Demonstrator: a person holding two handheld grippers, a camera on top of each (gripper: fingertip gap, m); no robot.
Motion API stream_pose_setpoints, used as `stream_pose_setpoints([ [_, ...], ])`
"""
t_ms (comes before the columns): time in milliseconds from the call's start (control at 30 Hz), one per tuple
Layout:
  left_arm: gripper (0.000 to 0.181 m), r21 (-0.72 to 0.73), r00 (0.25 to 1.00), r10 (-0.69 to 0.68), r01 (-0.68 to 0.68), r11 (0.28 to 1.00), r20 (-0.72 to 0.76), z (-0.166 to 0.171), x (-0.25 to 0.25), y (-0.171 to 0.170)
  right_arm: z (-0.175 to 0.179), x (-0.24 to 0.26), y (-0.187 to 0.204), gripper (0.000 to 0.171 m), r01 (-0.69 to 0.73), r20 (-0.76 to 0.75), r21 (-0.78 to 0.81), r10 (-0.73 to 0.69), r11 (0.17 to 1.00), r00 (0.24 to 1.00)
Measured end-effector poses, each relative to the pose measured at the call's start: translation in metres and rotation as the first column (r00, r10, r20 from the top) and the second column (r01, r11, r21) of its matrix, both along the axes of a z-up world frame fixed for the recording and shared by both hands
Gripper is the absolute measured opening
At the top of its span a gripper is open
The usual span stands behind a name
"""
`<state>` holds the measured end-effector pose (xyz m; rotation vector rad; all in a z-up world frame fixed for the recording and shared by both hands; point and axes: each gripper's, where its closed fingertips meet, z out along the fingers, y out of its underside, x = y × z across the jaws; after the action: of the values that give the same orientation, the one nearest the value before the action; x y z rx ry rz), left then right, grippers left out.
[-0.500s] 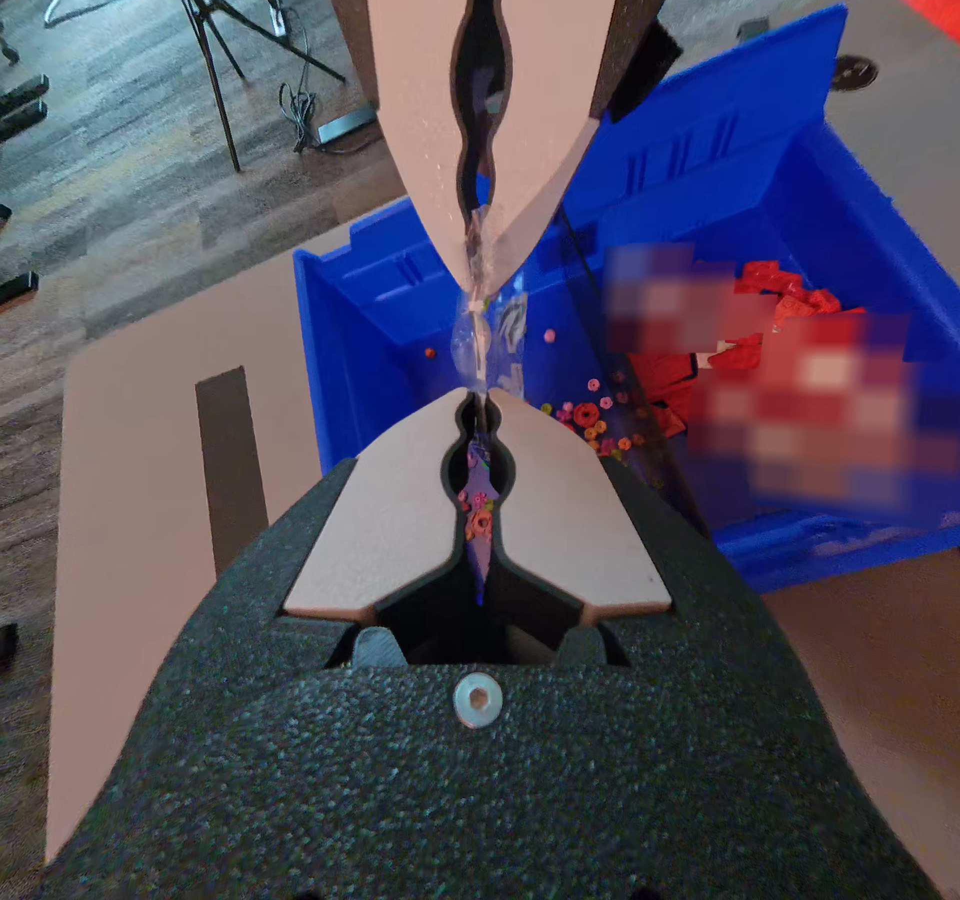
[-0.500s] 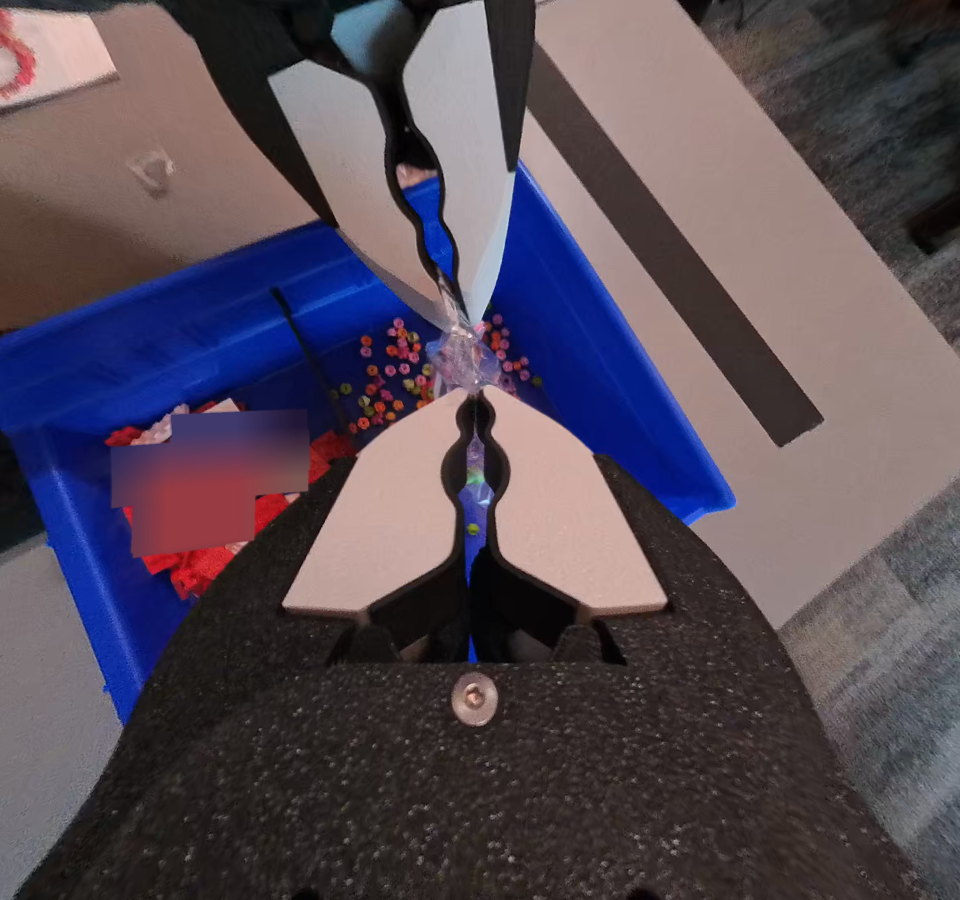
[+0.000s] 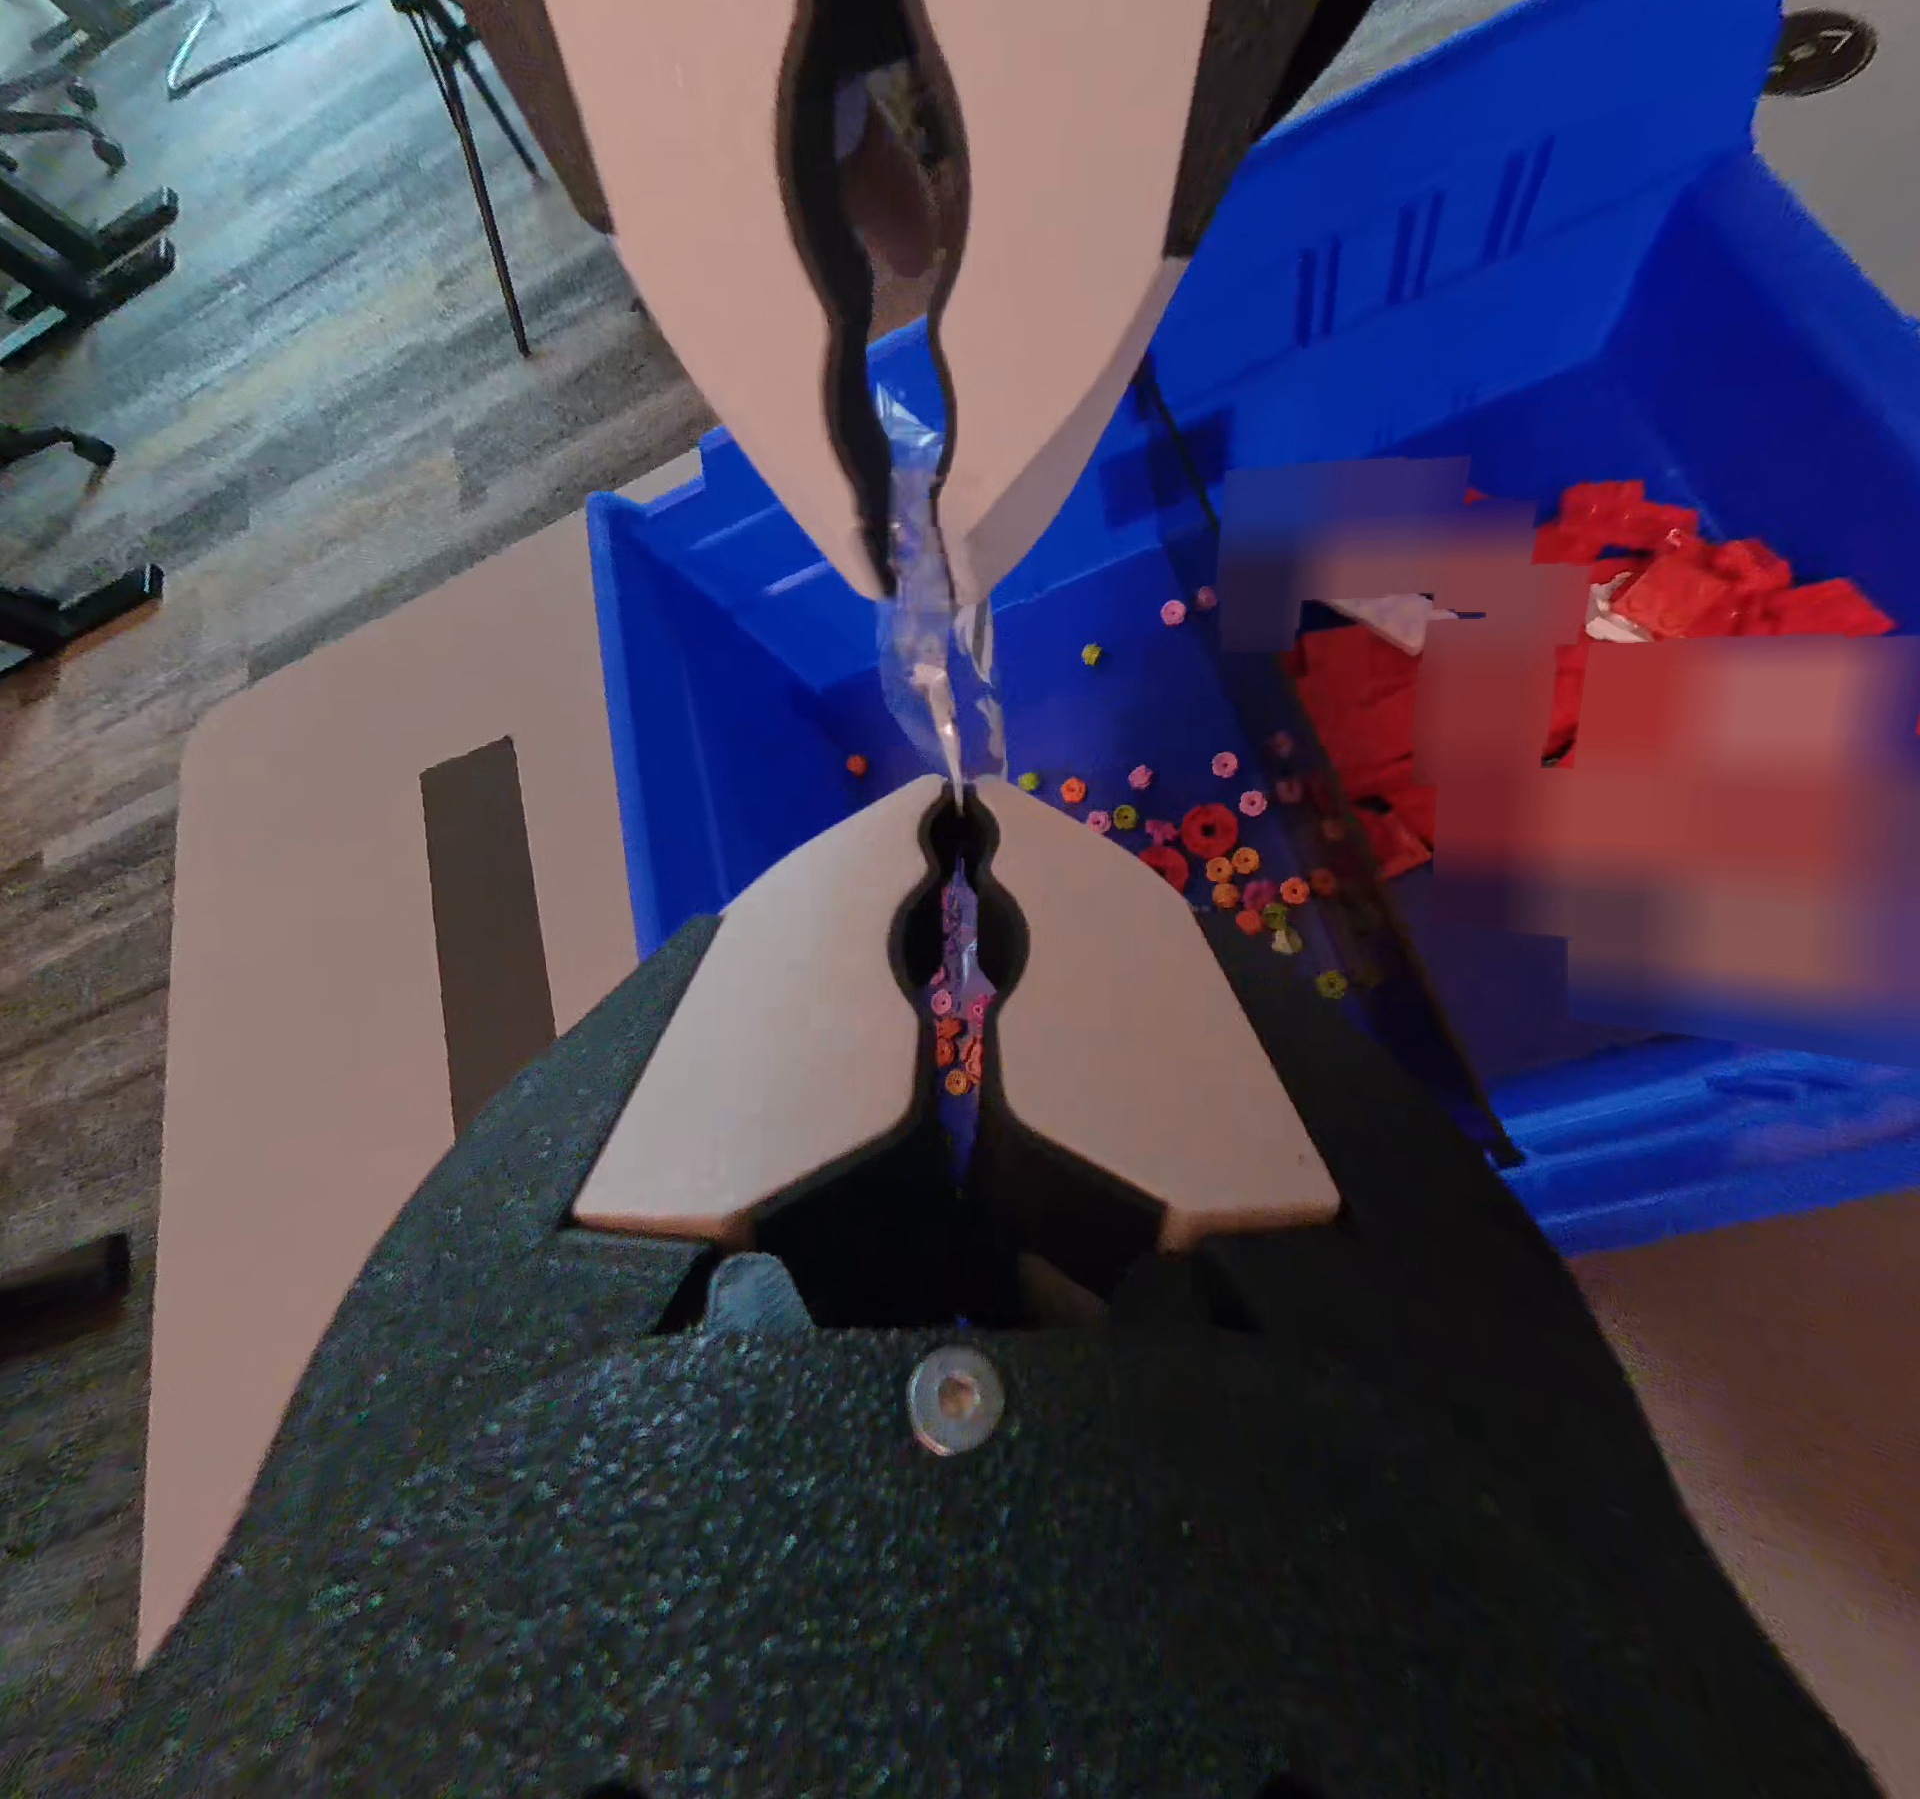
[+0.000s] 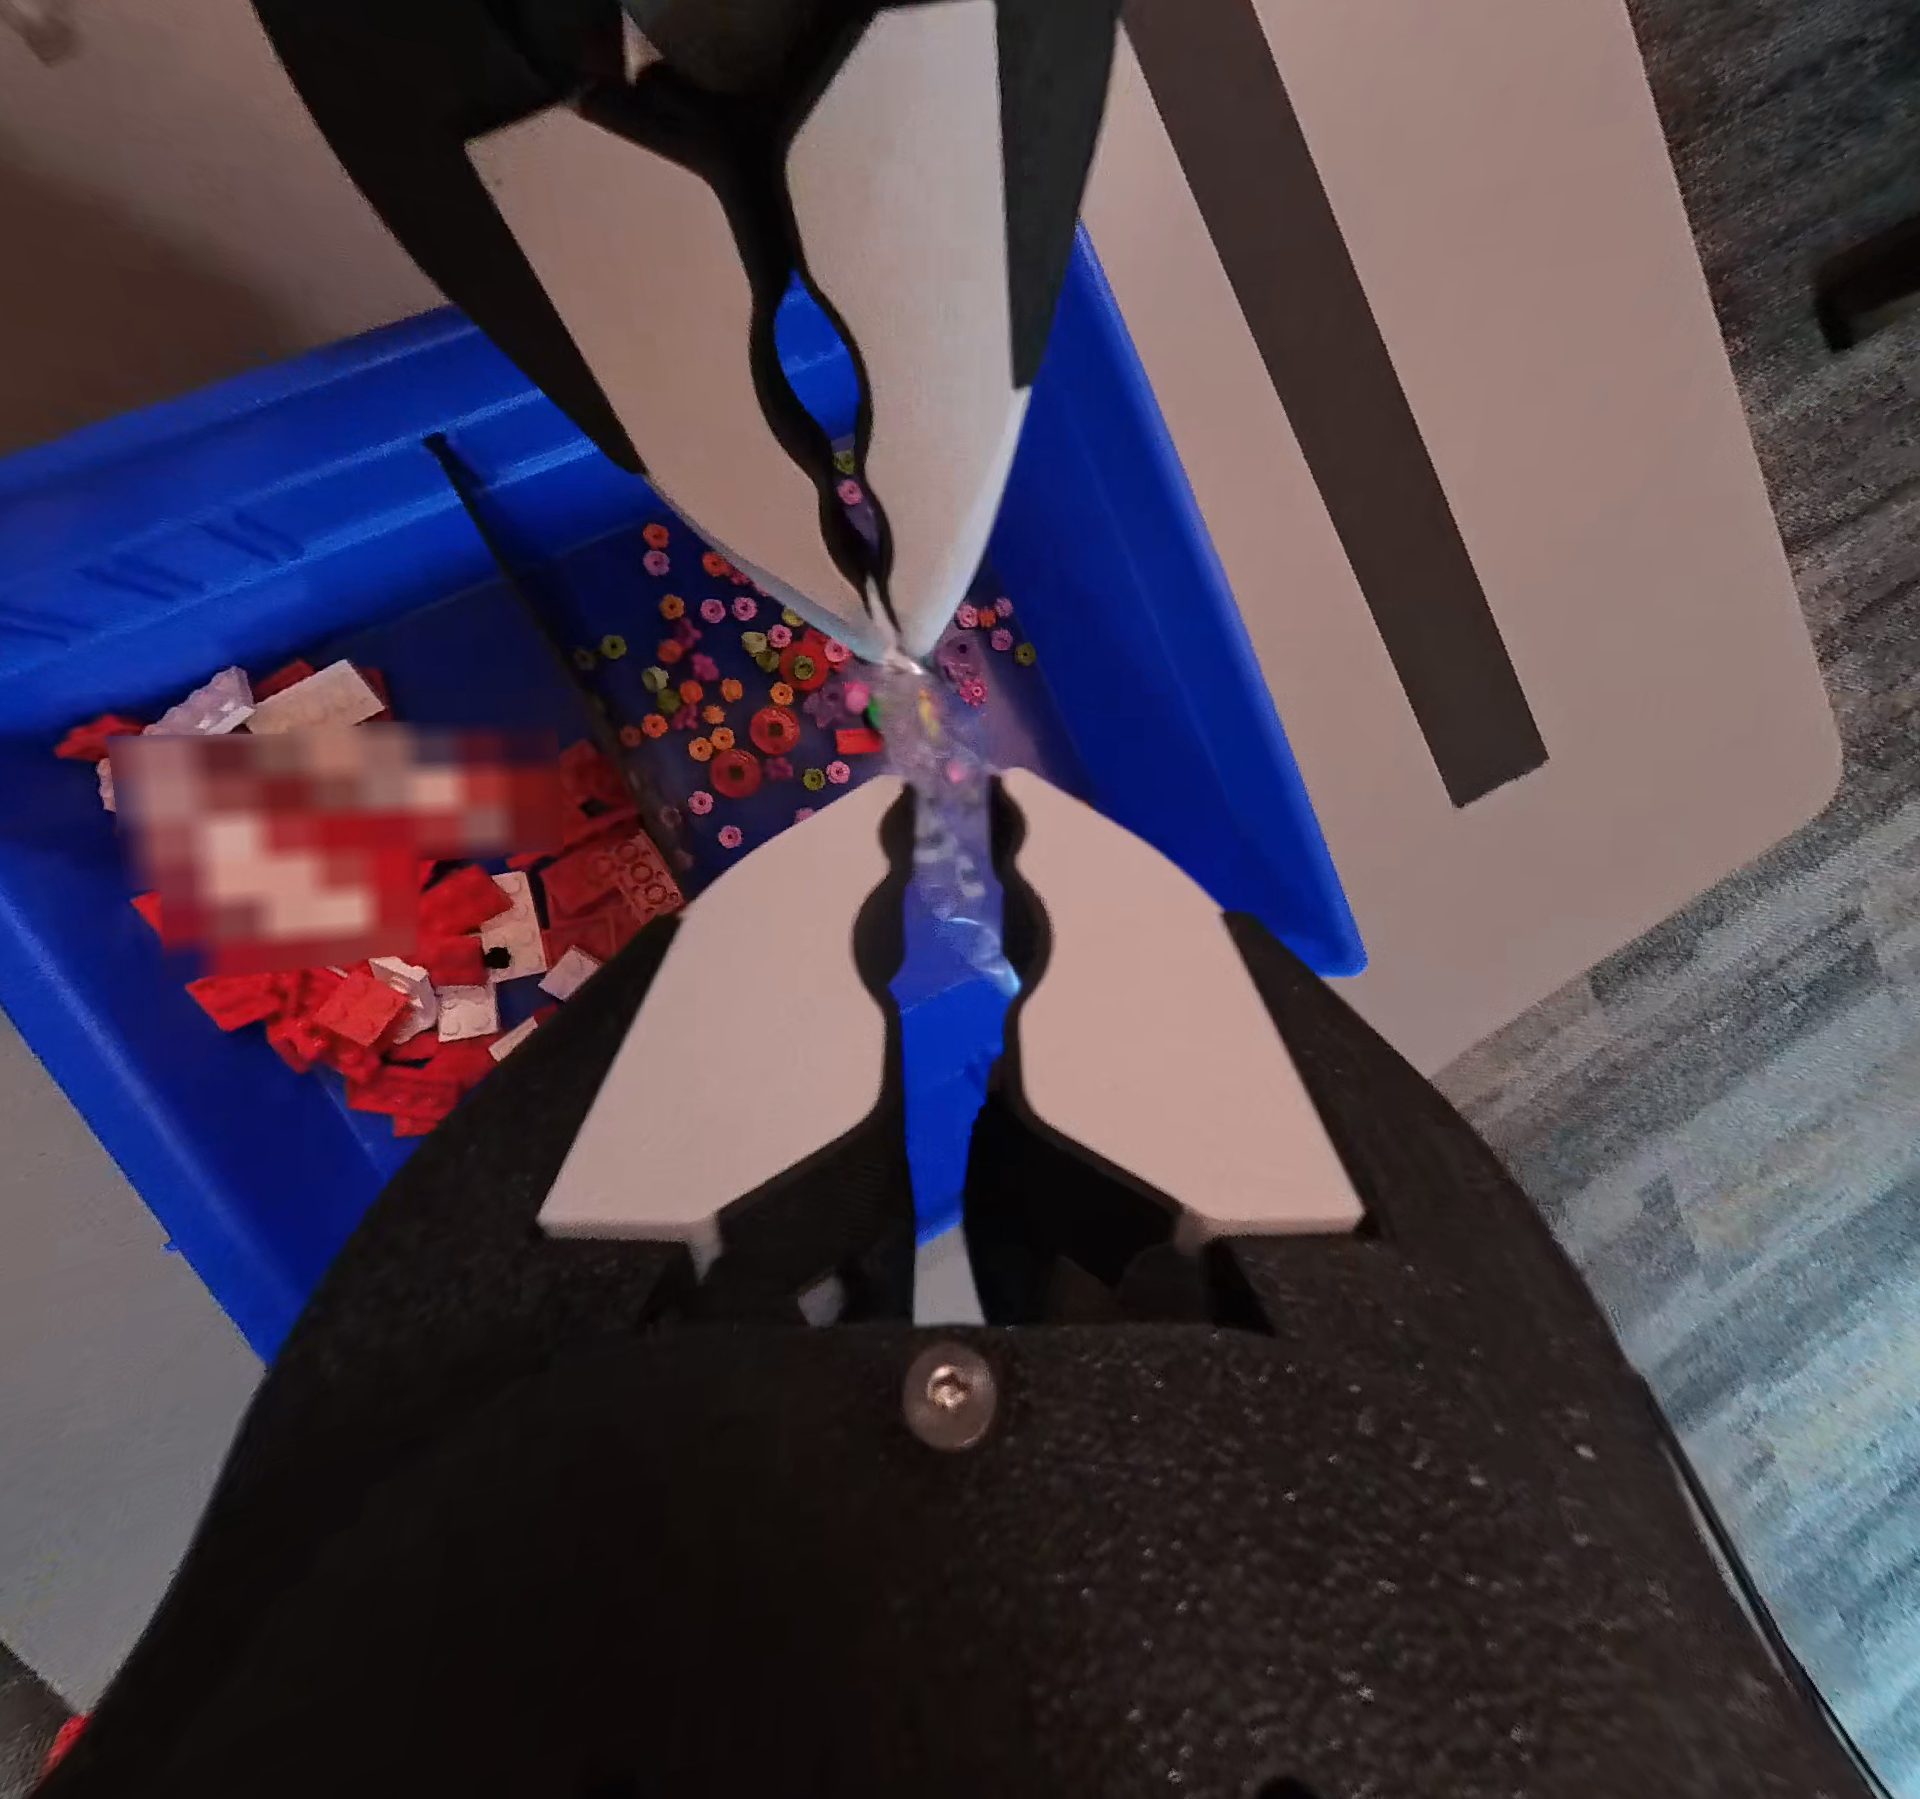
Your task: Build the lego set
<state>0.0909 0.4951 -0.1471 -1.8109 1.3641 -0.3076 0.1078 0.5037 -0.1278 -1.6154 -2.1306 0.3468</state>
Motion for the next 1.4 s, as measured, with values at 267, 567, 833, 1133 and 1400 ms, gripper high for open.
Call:
stream_pose_setpoints([
  [267,0.014,0.020,0.995,0.030,-0.032,0.999,0.098,0.010,-0.006,0.001,0.000,0.001,0.006,0.002,0.006,-0.051,0.041,-0.004,0.999,0.999],
  [567,0.038,0.034,0.989,0.092,-0.096,0.995,0.116,0.018,-0.029,-0.004,0.000,0.013,-0.003,0.000,0.063,-0.112,-0.186,-0.085,0.981,0.990],
  [833,0.056,0.250,0.969,-0.233,0.246,0.936,-0.084,0.042,-0.020,-0.110,0.005,0.028,0.011,0.000,0.167,-0.279,-0.264,-0.241,0.950,0.930],
  [1133,0.060,0.338,0.951,-0.047,0.154,0.928,-0.305,0.013,-0.061,-0.068,0.052,0.086,0.068,0.000,0.304,-0.460,-0.681,-0.713,0.666,0.529],
  [1400,0.061,-0.311,0.890,0.350,-0.258,0.915,0.291,0.037,-0.086,0.026,0.034,0.085,0.077,0.000,0.325,-0.397,-0.684,-0.707,0.653,0.585],
])
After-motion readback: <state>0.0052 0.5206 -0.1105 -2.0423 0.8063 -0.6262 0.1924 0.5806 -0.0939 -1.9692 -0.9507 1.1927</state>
